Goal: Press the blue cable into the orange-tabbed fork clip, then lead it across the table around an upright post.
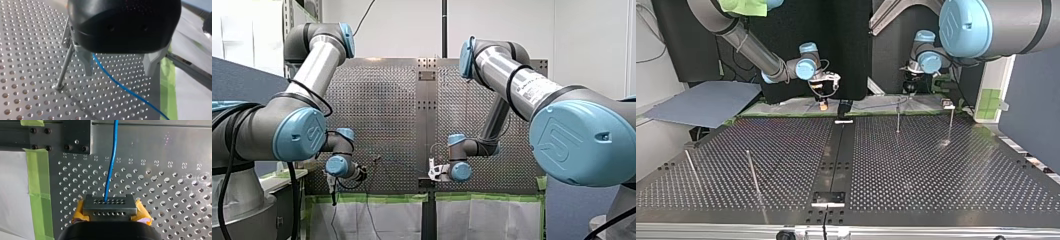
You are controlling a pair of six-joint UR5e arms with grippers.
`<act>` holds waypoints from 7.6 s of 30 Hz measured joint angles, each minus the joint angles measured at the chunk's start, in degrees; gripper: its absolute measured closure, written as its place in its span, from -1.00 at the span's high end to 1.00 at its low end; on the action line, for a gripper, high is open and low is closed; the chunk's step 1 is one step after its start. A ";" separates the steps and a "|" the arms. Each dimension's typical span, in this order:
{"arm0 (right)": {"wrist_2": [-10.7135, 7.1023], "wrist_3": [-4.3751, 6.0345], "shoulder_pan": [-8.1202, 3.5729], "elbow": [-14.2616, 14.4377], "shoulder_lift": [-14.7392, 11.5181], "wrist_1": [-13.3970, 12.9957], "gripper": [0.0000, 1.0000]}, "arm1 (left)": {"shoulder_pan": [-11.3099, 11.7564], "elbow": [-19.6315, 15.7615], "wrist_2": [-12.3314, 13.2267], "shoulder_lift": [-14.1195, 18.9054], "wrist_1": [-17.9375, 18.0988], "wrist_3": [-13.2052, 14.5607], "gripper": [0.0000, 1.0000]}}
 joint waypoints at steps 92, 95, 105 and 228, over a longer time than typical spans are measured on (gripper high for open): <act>-0.13 -0.27 0.01 -0.08 0.09 0.15 -1.00 | -5.69 -5.38 -7.14 7.21 1.33 11.81 1.00; -0.15 -0.27 0.02 -0.08 0.08 0.17 -1.00 | -5.84 -5.37 -7.10 7.33 1.04 12.57 1.00; -0.17 -0.29 0.03 -0.08 0.10 0.25 -1.00 | -6.26 -5.37 -6.99 7.46 1.01 15.03 1.00; -0.27 -0.55 0.02 -0.26 0.09 1.34 -1.00 | -20.75 20.53 -31.94 -2.86 -10.50 16.34 1.00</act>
